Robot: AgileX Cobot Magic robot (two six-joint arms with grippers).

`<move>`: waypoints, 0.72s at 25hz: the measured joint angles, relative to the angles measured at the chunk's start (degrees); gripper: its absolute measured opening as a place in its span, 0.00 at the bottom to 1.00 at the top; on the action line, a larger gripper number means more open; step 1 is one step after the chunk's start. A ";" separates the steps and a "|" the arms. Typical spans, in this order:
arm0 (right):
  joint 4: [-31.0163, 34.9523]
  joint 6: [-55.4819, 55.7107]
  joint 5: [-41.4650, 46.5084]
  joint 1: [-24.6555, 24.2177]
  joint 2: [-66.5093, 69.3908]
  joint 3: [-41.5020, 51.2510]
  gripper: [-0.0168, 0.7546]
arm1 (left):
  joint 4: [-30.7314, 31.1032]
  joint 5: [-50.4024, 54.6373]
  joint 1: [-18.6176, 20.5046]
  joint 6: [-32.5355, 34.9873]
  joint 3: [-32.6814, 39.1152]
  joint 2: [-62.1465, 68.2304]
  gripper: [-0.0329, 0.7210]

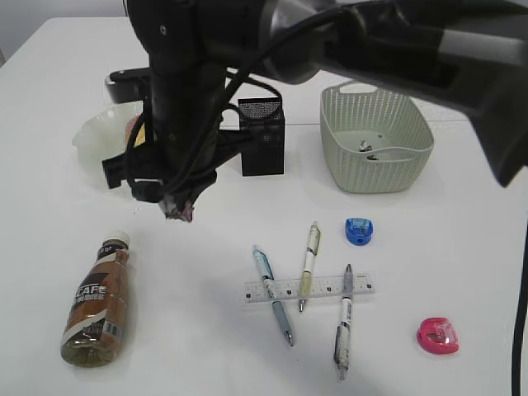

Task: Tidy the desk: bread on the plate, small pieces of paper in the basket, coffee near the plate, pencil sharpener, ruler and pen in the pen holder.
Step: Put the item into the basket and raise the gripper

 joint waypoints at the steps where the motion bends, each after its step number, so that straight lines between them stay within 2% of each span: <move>1: -1.71 -0.11 0.12 -0.13 -0.64 -0.03 0.04 | 0.00 0.00 0.00 0.00 0.00 0.00 0.70; 5: -7.68 -0.11 0.12 -1.21 -3.45 -0.15 0.04 | 0.00 0.00 0.00 0.00 0.00 0.00 0.70; 9: -10.27 -0.23 0.50 -3.89 -6.03 -0.37 0.04 | 0.00 0.00 0.00 0.00 0.00 0.00 0.70; 18: -11.53 -2.19 0.99 -19.02 -8.02 -3.08 0.04 | 0.00 0.00 0.00 0.00 0.00 0.00 0.70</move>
